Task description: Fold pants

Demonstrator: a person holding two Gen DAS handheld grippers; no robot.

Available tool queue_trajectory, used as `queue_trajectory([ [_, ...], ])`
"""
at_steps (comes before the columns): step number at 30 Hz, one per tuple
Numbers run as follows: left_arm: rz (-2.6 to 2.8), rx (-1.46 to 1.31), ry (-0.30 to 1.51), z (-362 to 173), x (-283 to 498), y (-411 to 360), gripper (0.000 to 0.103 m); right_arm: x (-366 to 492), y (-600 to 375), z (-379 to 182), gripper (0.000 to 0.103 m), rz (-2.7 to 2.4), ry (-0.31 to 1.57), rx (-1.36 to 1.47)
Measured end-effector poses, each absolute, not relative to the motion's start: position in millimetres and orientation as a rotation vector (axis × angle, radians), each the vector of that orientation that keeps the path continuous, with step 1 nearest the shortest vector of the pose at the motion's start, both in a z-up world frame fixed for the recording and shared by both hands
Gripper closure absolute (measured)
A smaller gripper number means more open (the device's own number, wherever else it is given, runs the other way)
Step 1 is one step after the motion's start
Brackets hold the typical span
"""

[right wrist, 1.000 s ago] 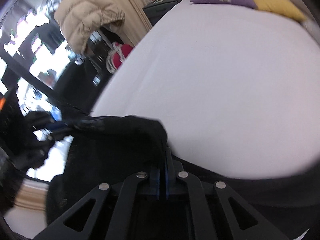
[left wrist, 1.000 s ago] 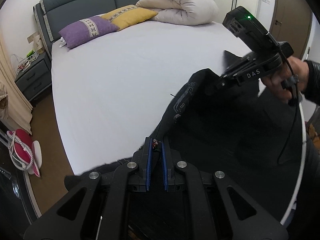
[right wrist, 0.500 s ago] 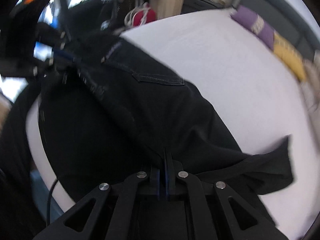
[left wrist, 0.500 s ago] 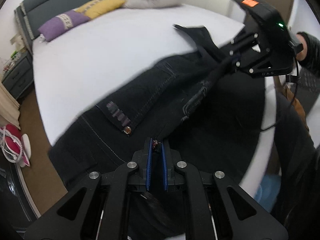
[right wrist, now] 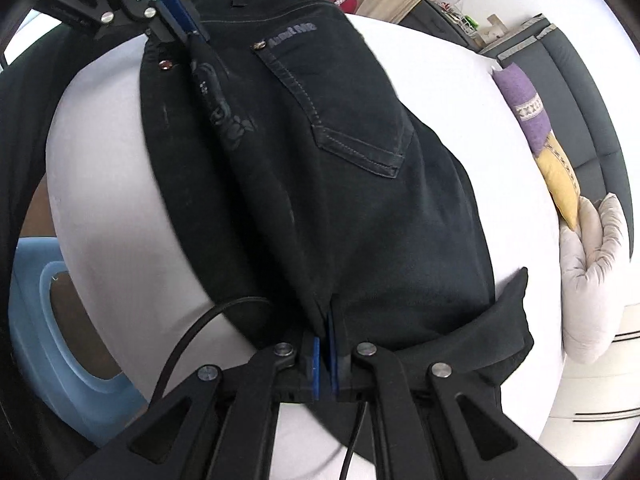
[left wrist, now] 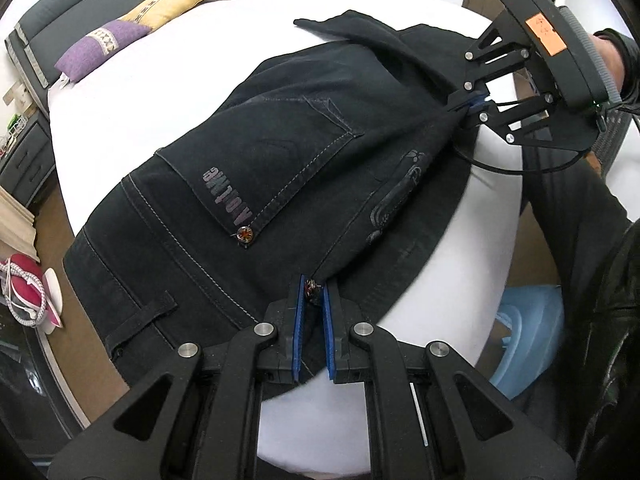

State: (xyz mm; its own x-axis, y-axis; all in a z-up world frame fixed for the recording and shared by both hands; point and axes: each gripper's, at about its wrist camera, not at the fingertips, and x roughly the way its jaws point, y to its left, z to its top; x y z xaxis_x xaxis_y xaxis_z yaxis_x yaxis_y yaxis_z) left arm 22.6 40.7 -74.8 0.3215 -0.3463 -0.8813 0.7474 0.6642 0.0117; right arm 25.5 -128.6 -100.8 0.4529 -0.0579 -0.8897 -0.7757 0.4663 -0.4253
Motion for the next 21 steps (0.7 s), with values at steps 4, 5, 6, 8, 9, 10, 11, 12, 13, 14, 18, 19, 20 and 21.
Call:
queue_trajectory([
  [4, -0.755, 0.484, 0.997, -75, 13, 43, 0.096, 9, -127, -99, 0.098, 0.533, 1.007, -1.040],
  [5, -0.751, 0.485, 0.997, -79, 11, 45, 0.095, 14, -129, -101, 0.098, 0.533, 1.009, -1.057],
  [6, -0.743, 0.479, 1.000, -81, 13, 45, 0.095, 15, -128, -106, 0.098, 0.525, 1.002, -1.077],
  [8, -0.744, 0.447, 1.018, -84, 18, 47, 0.095, 11, -123, -114, 0.096, 0.507, 0.991, -1.117],
  [9, -0.744, 0.432, 1.018, -84, 18, 48, 0.094, 7, -120, -118, 0.096, 0.495, 0.983, -1.133],
  [10, -0.740, 0.410, 1.023, -83, 19, 49, 0.093, 6, -118, -120, 0.096, 0.484, 0.980, -1.144],
  [11, -0.736, 0.399, 1.028, -82, 19, 50, 0.091, 5, -117, -122, 0.096, 0.475, 0.972, -1.159],
  [12, -0.732, 0.394, 1.028, -81, 18, 50, 0.088, 1, -115, -123, 0.096, 0.467, 0.963, -1.176],
  [13, -0.725, 0.392, 1.029, -80, 17, 53, 0.087, 0, -115, -123, 0.096, 0.460, 0.958, -1.185],
  [14, -0.720, 0.387, 1.034, -78, 16, 54, 0.086, -4, -114, -123, 0.096, 0.457, 0.957, -1.188],
  [18, -0.726, 0.347, 1.047, -71, 11, 61, 0.083, -12, -113, -123, 0.096, 0.444, 0.943, -1.220],
  [19, -0.725, 0.339, 1.050, -70, 11, 61, 0.083, -15, -112, -123, 0.096, 0.444, 0.937, -1.231],
  [20, -0.722, 0.334, 1.049, -70, 11, 62, 0.083, -17, -111, -124, 0.096, 0.443, 0.931, -1.241],
  [21, -0.717, 0.330, 1.048, -68, 12, 66, 0.083, -19, -111, -124, 0.096, 0.443, 0.927, -1.246],
])
